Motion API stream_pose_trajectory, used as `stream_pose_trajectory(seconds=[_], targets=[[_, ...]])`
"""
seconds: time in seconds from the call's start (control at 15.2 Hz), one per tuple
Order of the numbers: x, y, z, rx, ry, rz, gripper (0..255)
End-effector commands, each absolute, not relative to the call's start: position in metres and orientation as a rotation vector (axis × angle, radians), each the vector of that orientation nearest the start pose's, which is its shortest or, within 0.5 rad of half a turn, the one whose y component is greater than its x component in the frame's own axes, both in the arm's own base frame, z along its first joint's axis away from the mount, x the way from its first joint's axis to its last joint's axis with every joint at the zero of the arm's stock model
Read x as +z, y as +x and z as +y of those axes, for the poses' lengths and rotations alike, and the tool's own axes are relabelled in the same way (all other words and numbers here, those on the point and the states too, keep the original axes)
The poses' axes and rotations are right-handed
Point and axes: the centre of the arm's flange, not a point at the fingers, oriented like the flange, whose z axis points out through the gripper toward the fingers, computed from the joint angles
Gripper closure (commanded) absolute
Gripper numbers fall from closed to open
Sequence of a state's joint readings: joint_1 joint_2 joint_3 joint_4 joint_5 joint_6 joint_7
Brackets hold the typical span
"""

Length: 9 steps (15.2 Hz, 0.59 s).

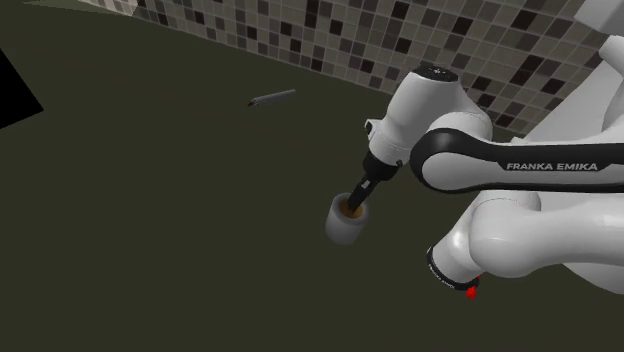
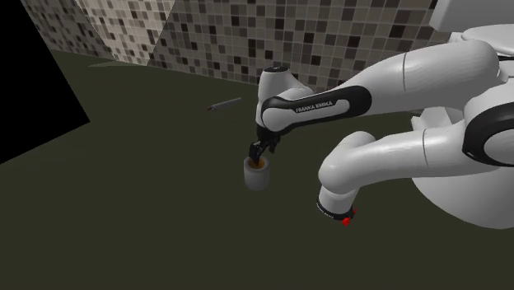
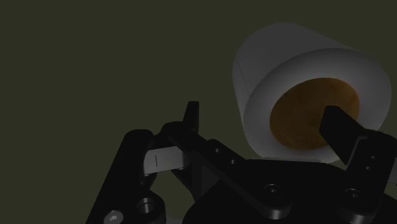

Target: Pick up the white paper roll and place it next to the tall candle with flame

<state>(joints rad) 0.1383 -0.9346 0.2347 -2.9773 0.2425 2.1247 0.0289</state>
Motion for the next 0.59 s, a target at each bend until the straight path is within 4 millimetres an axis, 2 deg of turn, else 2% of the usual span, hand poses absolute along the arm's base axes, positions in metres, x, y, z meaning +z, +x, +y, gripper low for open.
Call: stream_pose_trajectory(seconds=[0.0,0.53], targets=[[0.3695,0.2569,0.0959,-0.117,-3.098,-0.213,0],[0.3666,0.2571,0.0960,-0.117,-3.098,-0.213,0]])
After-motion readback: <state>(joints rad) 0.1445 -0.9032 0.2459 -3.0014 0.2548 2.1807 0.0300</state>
